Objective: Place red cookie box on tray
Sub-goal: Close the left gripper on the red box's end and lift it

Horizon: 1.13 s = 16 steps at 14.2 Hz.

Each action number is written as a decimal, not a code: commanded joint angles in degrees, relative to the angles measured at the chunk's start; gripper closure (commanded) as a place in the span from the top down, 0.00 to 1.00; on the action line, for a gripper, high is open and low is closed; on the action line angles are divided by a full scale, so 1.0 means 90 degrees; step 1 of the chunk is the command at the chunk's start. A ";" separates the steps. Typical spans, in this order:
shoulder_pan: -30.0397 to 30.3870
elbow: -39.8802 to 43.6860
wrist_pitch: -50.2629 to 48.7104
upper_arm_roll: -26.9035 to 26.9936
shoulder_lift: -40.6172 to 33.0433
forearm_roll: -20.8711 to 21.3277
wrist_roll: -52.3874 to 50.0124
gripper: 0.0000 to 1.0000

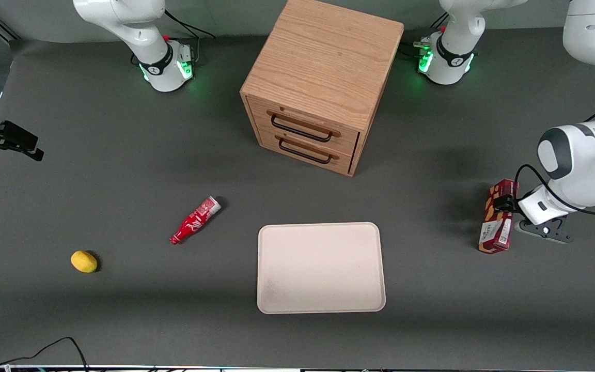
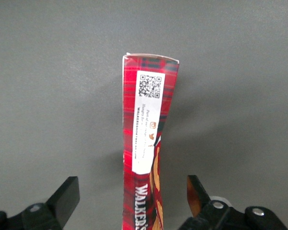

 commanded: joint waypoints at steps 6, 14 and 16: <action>0.0071 0.0011 0.0206 -0.0063 0.0116 -0.0142 0.0170 1.00; 0.0081 -0.0428 0.0840 -0.0073 0.0038 -0.0181 0.0190 0.00; 0.0081 -0.0428 0.0840 -0.0073 0.0029 -0.0181 0.0190 0.00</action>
